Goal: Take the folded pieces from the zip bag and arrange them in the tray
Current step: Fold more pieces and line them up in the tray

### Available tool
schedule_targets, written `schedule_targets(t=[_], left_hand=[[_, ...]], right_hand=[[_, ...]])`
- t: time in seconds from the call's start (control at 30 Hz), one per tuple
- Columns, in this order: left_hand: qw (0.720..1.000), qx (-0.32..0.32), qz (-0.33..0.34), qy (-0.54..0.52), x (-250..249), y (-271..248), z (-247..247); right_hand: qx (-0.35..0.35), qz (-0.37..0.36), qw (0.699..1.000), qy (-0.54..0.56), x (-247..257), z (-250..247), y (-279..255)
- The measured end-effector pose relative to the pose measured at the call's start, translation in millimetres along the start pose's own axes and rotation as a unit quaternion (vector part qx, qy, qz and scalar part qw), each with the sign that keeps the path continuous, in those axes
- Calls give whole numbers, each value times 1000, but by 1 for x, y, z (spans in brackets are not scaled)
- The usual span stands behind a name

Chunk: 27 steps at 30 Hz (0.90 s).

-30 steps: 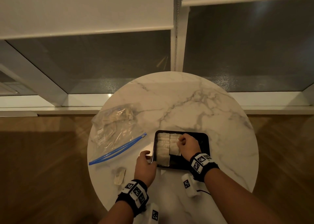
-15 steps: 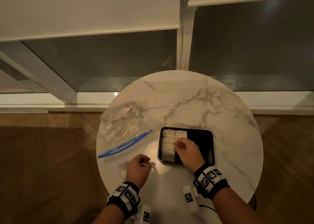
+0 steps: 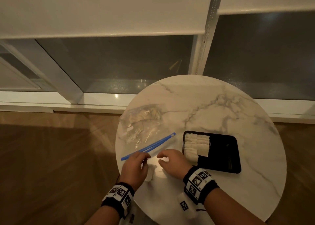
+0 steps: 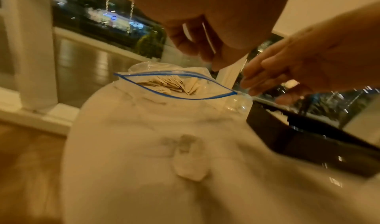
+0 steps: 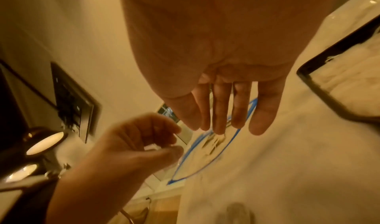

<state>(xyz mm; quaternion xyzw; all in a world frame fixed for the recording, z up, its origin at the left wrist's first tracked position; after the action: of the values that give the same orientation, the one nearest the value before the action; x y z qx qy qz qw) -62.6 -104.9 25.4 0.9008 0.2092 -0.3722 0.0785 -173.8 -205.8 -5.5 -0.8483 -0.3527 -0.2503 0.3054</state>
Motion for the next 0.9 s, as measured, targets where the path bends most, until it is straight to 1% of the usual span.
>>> schedule_targets(t=[0.07,0.13,0.23,0.37,0.47,0.53,0.67,0.77,0.83,0.9], left_hand=[[995,23,77,52,2,1,-3],[989,38,107,96,7,5,-6],[983,66,92,146,25,16,-11],[967,136,68,205,47,26,0],[961,166,50,214,64,30,3],[965,167,48,198,66,32,2],[973,138,66,174,58,40,-11],[977,115,60,169,53,48,-25],[982,89,50,158,53,55,-37],[983,72,47,160,50,61,-48]], right_hand=[[16,11,1000,-10,9,14,11],[18,30,999,1,11,24,20],[4,28,999,-38,18,38,32],[-4,32,995,-92,17,54,40],[-8,20,991,-133,24,63,45],[-18,8,986,-168,32,63,47],[-35,-13,963,-266,51,56,50],[-65,-44,948,-308,72,47,55],[-48,-40,940,-336,80,44,62],[-7,-24,935,-354,84,43,68]])
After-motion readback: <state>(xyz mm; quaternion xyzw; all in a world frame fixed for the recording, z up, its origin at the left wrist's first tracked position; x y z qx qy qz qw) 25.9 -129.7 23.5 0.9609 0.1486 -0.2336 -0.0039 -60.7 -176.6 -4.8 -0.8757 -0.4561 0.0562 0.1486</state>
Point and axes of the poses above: each hand's wrist, its own y-axis towards the middle knuckle, its own z-axis out of the palm, x = y × z, the point moved 10 cm from there along y, towards the middle knuckle, and after that the axes turned 9 degrees about -y, right-handed, at the moved point
